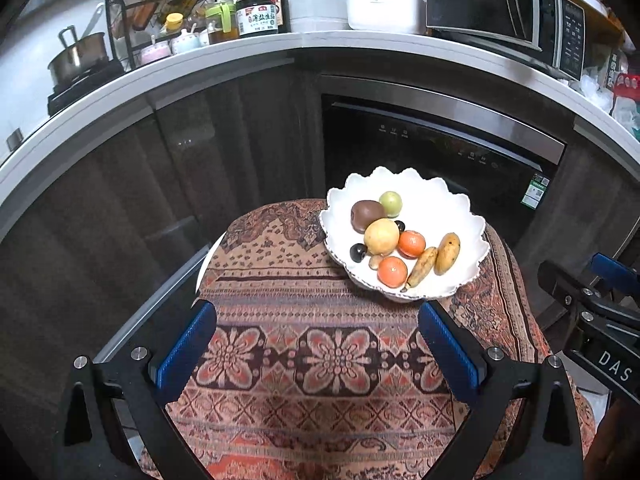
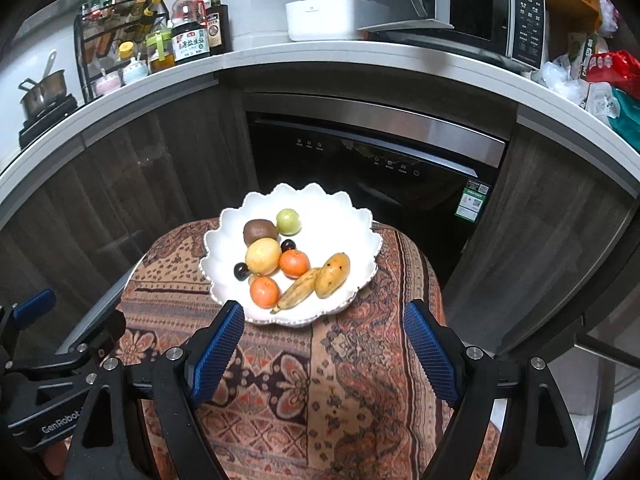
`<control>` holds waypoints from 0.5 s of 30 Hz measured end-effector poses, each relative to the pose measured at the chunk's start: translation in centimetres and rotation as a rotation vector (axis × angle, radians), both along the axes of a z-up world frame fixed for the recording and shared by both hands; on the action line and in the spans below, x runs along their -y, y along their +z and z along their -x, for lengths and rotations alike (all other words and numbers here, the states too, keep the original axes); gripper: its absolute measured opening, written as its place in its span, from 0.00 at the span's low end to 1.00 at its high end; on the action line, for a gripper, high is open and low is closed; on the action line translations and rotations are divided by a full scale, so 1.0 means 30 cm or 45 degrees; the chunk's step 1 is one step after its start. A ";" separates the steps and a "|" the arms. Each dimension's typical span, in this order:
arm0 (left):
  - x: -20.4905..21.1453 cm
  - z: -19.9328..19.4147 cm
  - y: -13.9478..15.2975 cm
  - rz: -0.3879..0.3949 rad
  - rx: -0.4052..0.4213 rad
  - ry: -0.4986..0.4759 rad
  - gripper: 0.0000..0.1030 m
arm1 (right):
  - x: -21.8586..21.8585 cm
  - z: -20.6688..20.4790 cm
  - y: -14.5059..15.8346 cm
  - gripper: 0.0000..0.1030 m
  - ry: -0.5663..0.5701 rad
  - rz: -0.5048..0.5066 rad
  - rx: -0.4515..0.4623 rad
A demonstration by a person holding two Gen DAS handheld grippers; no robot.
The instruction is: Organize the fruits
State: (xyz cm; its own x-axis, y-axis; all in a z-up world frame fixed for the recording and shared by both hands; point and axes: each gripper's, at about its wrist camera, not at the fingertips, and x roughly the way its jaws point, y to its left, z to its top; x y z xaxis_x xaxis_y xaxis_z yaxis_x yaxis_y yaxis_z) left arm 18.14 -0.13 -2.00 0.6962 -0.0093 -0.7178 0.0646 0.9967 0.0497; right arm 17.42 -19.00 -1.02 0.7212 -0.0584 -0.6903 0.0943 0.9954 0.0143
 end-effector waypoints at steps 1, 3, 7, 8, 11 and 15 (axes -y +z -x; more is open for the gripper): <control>-0.002 0.019 0.006 0.002 0.006 0.000 1.00 | 0.001 0.014 0.001 0.80 0.000 0.001 0.005; -0.004 0.046 0.016 0.001 0.019 0.001 1.00 | 0.003 0.045 0.006 0.80 0.000 -0.005 0.013; -0.005 0.109 0.031 -0.011 0.045 -0.001 1.00 | 0.006 0.099 0.013 0.80 0.000 -0.021 0.026; -0.006 0.122 0.033 -0.010 0.048 -0.002 1.00 | 0.006 0.109 0.014 0.80 0.002 -0.023 0.027; -0.013 0.156 0.036 -0.008 0.049 0.000 1.00 | 0.007 0.140 0.010 0.80 0.003 -0.033 0.023; -0.018 0.203 0.038 -0.007 0.056 0.008 1.00 | 0.000 0.188 0.006 0.80 0.006 -0.026 0.027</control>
State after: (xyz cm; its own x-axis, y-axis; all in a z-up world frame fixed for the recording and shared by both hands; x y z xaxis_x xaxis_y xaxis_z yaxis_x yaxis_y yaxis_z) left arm 12.06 0.42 -0.87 0.7273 -0.0007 -0.6863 0.0558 0.9968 0.0581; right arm 11.76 -19.01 -0.84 0.7359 -0.0412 -0.6758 0.0890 0.9954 0.0362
